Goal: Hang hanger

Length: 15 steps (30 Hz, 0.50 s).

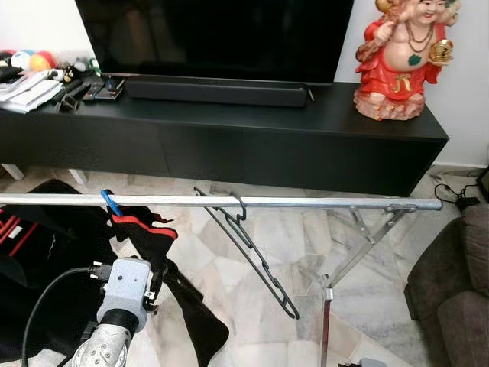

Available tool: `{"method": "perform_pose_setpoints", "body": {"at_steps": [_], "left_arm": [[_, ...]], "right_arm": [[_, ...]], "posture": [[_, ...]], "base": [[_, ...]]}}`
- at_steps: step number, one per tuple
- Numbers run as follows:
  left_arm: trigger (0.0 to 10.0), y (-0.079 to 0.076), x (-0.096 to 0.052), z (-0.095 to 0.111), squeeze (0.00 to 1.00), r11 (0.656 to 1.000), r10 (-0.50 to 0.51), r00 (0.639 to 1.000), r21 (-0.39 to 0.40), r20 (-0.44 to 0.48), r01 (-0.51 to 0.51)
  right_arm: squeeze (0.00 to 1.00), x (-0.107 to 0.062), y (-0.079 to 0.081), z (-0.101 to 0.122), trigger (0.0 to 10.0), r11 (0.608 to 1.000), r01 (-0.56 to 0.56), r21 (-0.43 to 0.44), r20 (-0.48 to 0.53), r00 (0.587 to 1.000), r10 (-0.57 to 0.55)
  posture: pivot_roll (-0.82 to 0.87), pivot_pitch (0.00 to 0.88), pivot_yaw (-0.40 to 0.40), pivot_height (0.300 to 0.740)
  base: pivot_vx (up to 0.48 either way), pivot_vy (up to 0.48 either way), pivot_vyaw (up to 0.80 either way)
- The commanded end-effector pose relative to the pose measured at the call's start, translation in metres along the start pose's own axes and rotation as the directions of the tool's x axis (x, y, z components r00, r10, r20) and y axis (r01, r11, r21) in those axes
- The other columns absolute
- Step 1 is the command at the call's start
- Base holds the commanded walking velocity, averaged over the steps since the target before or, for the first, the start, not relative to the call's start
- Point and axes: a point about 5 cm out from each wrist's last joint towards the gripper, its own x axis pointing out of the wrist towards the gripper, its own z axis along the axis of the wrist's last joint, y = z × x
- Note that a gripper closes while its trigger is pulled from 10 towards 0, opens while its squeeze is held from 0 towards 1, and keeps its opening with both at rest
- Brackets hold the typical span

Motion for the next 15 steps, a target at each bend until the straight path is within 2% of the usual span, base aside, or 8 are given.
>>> {"method": "perform_pose_setpoints", "body": {"at_steps": [1, 3, 4, 5, 8, 9, 12, 15], "left_arm": [[10.0, 0.001, 0.002, -0.004, 0.0, 1.0, 0.015, 0.999, -0.022, -0.038, -0.016], [10.0, 0.001, 0.007, -0.001, 0.0, 0.998, 0.017, 0.999, -0.065, -0.03, -0.019], [10.0, -0.001, 0.012, 0.001, 1.0, 0.995, 0.017, 0.999, -0.095, -0.035, -0.02], [10.0, -0.003, 0.02, 0.003, 1.0, 0.99, 0.013, 0.999, -0.139, -0.048, -0.02], [10.0, -0.007, 0.031, 0.001, 1.0, 0.988, -0.007, 0.995, -0.153, -0.104, -0.009], [10.0, -0.011, 0.037, 0.004, 1.0, 0.982, -0.027, 0.994, -0.19, -0.109, 0.006], [10.0, -0.014, 0.043, 0.009, 1.0, 0.978, -0.034, 0.994, -0.21, -0.106, 0.012], [10.0, -0.013, 0.05, 0.01, 1.0, 0.984, 0.0, 0.986, -0.178, -0.169, -0.031]], "right_arm": [[0.0, -0.001, 0.0, -0.007, 10.0, 1.0, -0.001, -0.002, -0.025, 1.0, 0.001], [0.0, -0.001, 0.0, -0.007, 10.0, 1.0, -0.002, -0.006, -0.026, 1.0, 0.002], [0.0, -0.001, 0.0, -0.007, 10.0, 1.0, -0.003, -0.009, -0.026, 1.0, 0.002], [0.0, -0.001, 0.0, -0.007, 10.0, 1.0, -0.004, -0.012, -0.027, 1.0, 0.003], [0.0, -0.001, 0.0, -0.007, 10.0, 1.0, -0.006, -0.017, -0.027, 1.0, 0.005], [0.0, -0.001, 0.001, -0.007, 10.0, 1.0, -0.008, -0.025, -0.027, 1.0, 0.007], [0.0, -0.001, 0.001, -0.007, 10.0, 1.0, -0.01, -0.026, -0.027, 1.0, 0.009], [0.0, -0.001, 0.001, -0.007, 10.0, 1.0, -0.011, -0.027, -0.028, 1.0, 0.01]], "posture": [[0.01, 0.144, -0.017, 0.74], [0.01, 0.143, -0.019, 0.74], [0.01, 0.144, -0.019, 0.74], [0.01, 0.143, -0.019, 0.74], [0.0, 0.141, -0.018, 0.74], [0.0, 0.139, -0.018, 0.74], [0.0, 0.139, -0.018, 0.74], [-0.01, 0.132, -0.015, 0.74]], "base": [[0.0, 0.0, 0.0], [0.0, 0.0, 0.0], [0.0, 0.0, 0.0], [0.0, 0.0, 0.0], [0.0, 0.0, 0.0], [0.0, 0.0, 0.0], [0.0, 0.0, 0.0], [0.0, 0.0, 0.0]]}}
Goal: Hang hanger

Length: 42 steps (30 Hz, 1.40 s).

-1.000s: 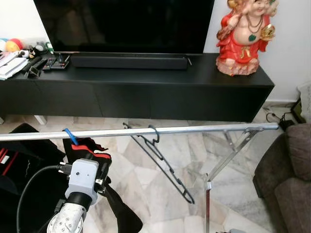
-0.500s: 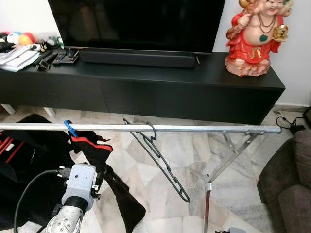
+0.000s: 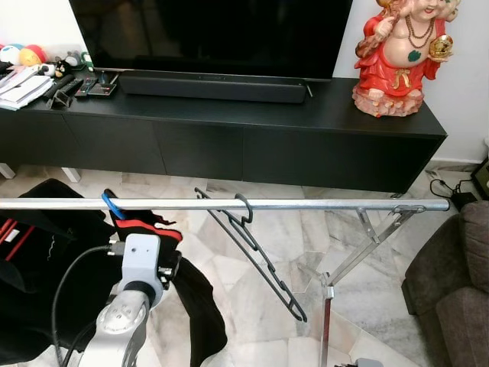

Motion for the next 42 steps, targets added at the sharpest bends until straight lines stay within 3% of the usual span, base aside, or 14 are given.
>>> {"method": "perform_pose_setpoints", "body": {"at_steps": [1, 2, 8, 14, 19, 24, 26, 27, 28, 29, 38, 42], "left_arm": [[10.0, 0.006, 0.001, -0.01, 0.65, 0.998, 0.062, 0.995, -0.005, -0.081, -0.062], [10.0, 0.008, 0.001, -0.008, 0.0, 0.996, 0.089, 0.992, -0.012, -0.085, -0.09], [10.0, 0.019, -0.002, -0.005, 0.0, 0.98, 0.194, 0.975, -0.023, -0.11, -0.197], [10.0, 0.019, -0.006, -0.007, 0.0, 0.978, 0.194, 0.975, -0.054, -0.106, -0.201], [10.0, 0.028, -0.009, -0.017, 0.0, 0.966, 0.228, 0.96, -0.085, -0.162, -0.244], [10.0, 0.03, -0.004, -0.024, 0.0, 0.968, 0.228, 0.954, -0.063, -0.197, -0.245], [10.0, 0.029, 0.002, -0.025, 0.0, 0.966, 0.219, 0.956, -0.091, -0.197, -0.241], [8.8, 0.029, 0.004, -0.025, 0.0, 0.966, 0.219, 0.956, -0.093, -0.198, -0.24], [1.4, 0.027, 0.008, -0.024, 0.0, 0.964, 0.215, 0.957, -0.112, -0.194, -0.239], [0.0, 0.025, 0.011, -0.023, 0.0, 0.966, 0.206, 0.96, -0.116, -0.191, -0.231], [0.0, 0.021, 0.023, -0.013, 0.0, 0.971, 0.189, 0.969, -0.119, -0.157, -0.209], [0.0, 0.022, 0.021, -0.004, 0.0, 0.977, 0.203, 0.974, -0.048, -0.104, -0.208]], "right_arm": [[0.0, -0.001, -0.001, -0.008, 10.0, 1.0, 0.002, 0.005, -0.023, 1.0, -0.002], [0.0, -0.001, -0.001, -0.008, 10.0, 1.0, 0.002, 0.006, -0.024, 1.0, -0.002], [0.0, -0.001, -0.001, -0.009, 10.0, 1.0, -0.001, -0.003, -0.029, 1.0, 0.001], [0.0, -0.001, 0.0, -0.01, 10.0, 1.0, -0.006, -0.012, -0.031, 1.0, 0.005], [0.0, -0.001, 0.0, -0.01, 10.0, 1.0, -0.008, -0.017, -0.032, 0.999, 0.008], [0.0, -0.001, 0.0, -0.009, 10.0, 1.0, -0.011, -0.026, -0.034, 0.999, 0.01], [0.0, -0.001, 0.0, -0.009, 10.0, 0.999, -0.014, -0.04, -0.035, 0.999, 0.013], [0.0, -0.001, 0.0, -0.008, 10.0, 0.999, -0.016, -0.044, -0.036, 0.999, 0.014], [0.0, -0.001, 0.0, -0.008, 10.0, 0.999, -0.017, -0.045, -0.035, 0.999, 0.016], [0.0, -0.001, 0.0, -0.008, 10.0, 0.999, -0.017, -0.044, -0.034, 0.999, 0.016], [0.0, -0.001, 0.0, -0.008, 10.0, 0.999, -0.015, -0.042, -0.032, 0.999, 0.013], [0.0, -0.001, 0.0, -0.008, 10.0, 0.999, -0.015, -0.043, -0.033, 0.999, 0.013]], "posture": [[-0.02, 0.13, -0.014, 0.74], [-0.01, 0.129, -0.014, 0.74], [-0.01, 0.122, -0.013, 0.74], [-0.01, 0.118, -0.01, 0.74], [-0.01, 0.119, -0.012, 0.74], [-0.01, 0.126, -0.015, 0.74], [0.0, 0.128, -0.016, 0.74], [-0.01, 0.129, -0.016, 0.74], [-0.01, 0.133, -0.018, 0.74], [-0.01, 0.133, -0.018, 0.74], [-0.02, 0.14, -0.013, 0.74], [-0.02, 0.147, -0.014, 0.74]], "base": [[0.0, 0.0, 0.0], [0.0, 0.0, 0.0], [0.0, 0.0, 0.0], [0.0, 0.0, 0.0], [0.0, 0.0, 0.0], [0.0, 0.0, 0.0], [0.0, 0.0, 0.0], [0.0, 0.0, 0.0], [0.0, 0.0, 0.0], [0.0, 0.0, 0.0], [0.0, 0.0, 0.0], [0.0, 0.0, 0.0]]}}
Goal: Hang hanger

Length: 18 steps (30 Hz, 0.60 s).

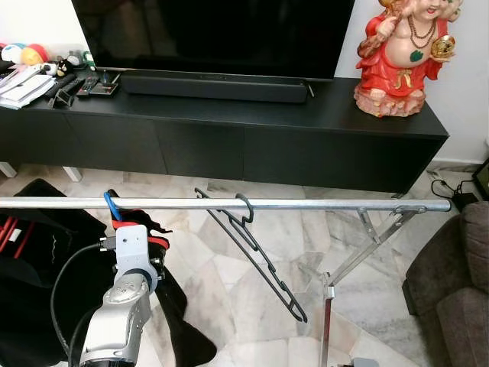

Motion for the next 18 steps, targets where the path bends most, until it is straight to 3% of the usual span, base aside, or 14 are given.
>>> {"method": "perform_pose_setpoints", "body": {"at_steps": [1, 6, 18], "left_arm": [[0.0, 0.003, -0.003, 0.004, 0.0, 0.999, 0.018, 0.999, 0.036, 0.034, -0.019], [0.0, 0.003, -0.004, 0.008, 0.0, 0.998, 0.026, 0.998, 0.05, 0.062, -0.029], [0.0, 0.004, -0.004, -0.002, 0.0, 0.995, 0.056, 0.998, 0.081, 0.016, -0.057]], "right_arm": [[0.0, -0.001, -0.001, -0.007, 10.0, 1.0, 0.002, 0.004, -0.022, 1.0, -0.002], [0.0, -0.001, -0.001, -0.006, 10.0, 1.0, -0.002, 0.003, -0.021, 1.0, 0.002], [0.0, -0.001, 0.001, -0.006, 10.0, 1.0, -0.006, 0.011, -0.02, 1.0, 0.006]], "posture": [[-0.02, 0.147, -0.014, 0.74], [-0.01, 0.148, -0.014, 0.74], [-0.01, 0.148, -0.008, 0.74]], "base": [[0.0, 0.0, 0.0], [0.0, 0.0, 0.0], [0.0, 0.0, 0.0]]}}
